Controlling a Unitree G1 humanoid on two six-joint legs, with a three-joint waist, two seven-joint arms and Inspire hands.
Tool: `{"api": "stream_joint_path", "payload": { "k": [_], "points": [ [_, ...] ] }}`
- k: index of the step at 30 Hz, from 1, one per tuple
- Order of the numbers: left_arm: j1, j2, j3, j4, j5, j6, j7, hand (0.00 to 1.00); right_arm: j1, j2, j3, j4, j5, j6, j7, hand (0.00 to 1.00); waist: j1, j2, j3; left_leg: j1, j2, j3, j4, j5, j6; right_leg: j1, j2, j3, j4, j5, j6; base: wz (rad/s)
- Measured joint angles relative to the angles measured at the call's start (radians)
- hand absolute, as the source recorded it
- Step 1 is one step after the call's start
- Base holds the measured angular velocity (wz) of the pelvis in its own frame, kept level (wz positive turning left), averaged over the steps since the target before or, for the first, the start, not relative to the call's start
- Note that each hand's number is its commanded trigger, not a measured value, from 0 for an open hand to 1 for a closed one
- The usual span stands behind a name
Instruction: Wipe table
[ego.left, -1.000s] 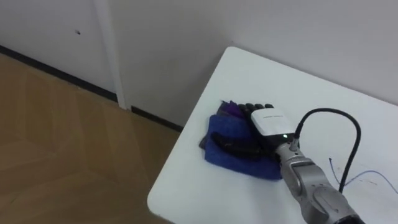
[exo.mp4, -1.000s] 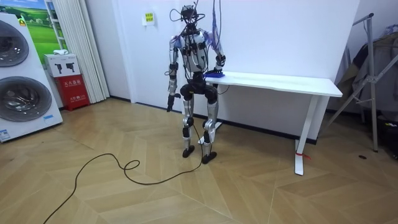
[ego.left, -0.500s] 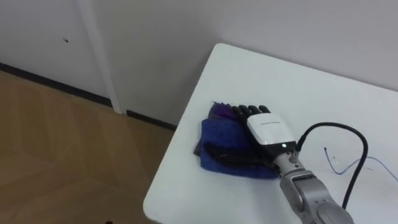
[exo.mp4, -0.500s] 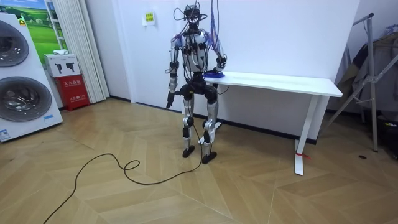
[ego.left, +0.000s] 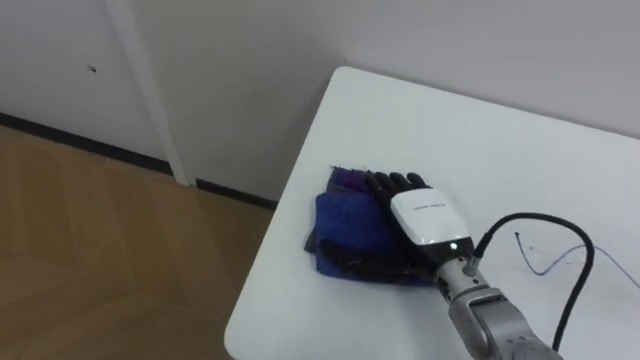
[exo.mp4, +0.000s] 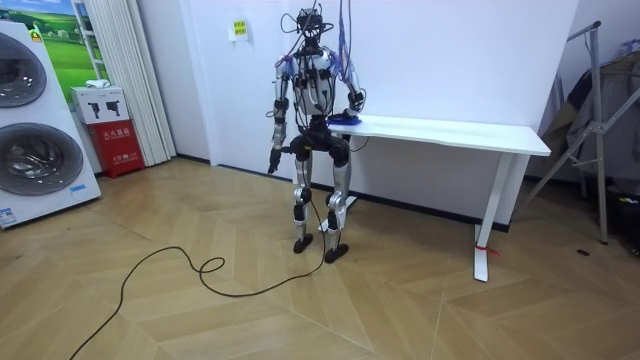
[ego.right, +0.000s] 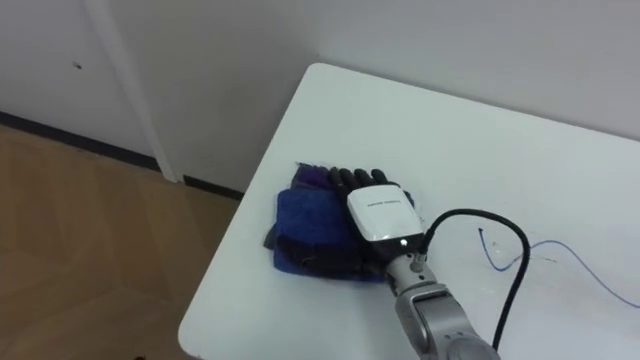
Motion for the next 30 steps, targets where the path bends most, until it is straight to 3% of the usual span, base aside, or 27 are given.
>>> {"api": "stream_joint_path", "payload": {
  "k": [10,12,14,15,16,18,30],
  "points": [
    [0.001,-0.003,-0.001,-0.028,0.000,-0.001,0.000,0.00,0.019,0.001,0.000,0.000,0.001,0.005,0.000,0.00,0.000,0.003,-0.0007,0.000,0.000,0.002,0.001,0.000,0.000,-0.002,-0.001,-0.002,0.000,0.000,0.000,0.00],
    [0.009,-0.004,-0.001,-0.044,-0.001,-0.001,0.000,0.00,0.040,0.001,0.001,0.000,0.001,0.012,-0.001,0.00,0.001,0.005,-0.0098,0.001,-0.001,0.003,0.000,0.000,0.000,0.000,-0.001,-0.002,0.001,0.000,0.000,0.00],
    [0.018,-0.004,-0.001,-0.058,-0.002,-0.002,0.001,0.00,0.047,0.001,0.000,-0.001,0.001,0.012,-0.003,0.00,-0.001,0.006,-0.0106,0.002,-0.001,0.002,0.000,0.000,0.000,0.002,-0.001,-0.001,0.001,0.000,0.000,0.00],
    [0.019,-0.004,-0.001,-0.058,-0.013,-0.003,0.003,0.00,0.051,0.001,0.000,0.000,0.002,0.013,-0.004,0.12,-0.002,0.006,-0.0104,0.004,-0.001,0.002,0.000,0.000,0.000,0.003,-0.001,0.000,0.001,0.000,0.000,0.00],
    [0.020,-0.004,-0.001,-0.057,-0.024,-0.003,0.004,0.00,0.053,0.001,0.000,0.000,0.002,0.013,-0.004,0.51,-0.002,0.006,-0.0103,0.004,-0.001,0.001,0.000,0.000,0.000,0.004,-0.001,0.000,0.001,0.000,0.000,0.00],
    [0.026,-0.004,0.000,-0.057,-0.039,-0.003,0.008,0.00,0.059,0.001,-0.001,0.004,0.001,0.014,-0.006,1.00,-0.002,0.007,-0.0096,0.009,-0.001,-0.002,-0.004,0.000,0.000,0.011,-0.001,0.000,0.000,0.000,0.000,0.00],
    [0.058,-0.007,0.000,-0.057,-0.036,0.008,0.039,0.00,0.057,0.016,-0.037,-0.006,0.001,-0.004,-0.099,1.00,-0.023,0.002,-0.0069,0.026,-0.002,-0.005,-0.010,-0.001,0.000,0.029,-0.001,-0.001,0.000,-0.001,0.001,0.00]
  ]
}}
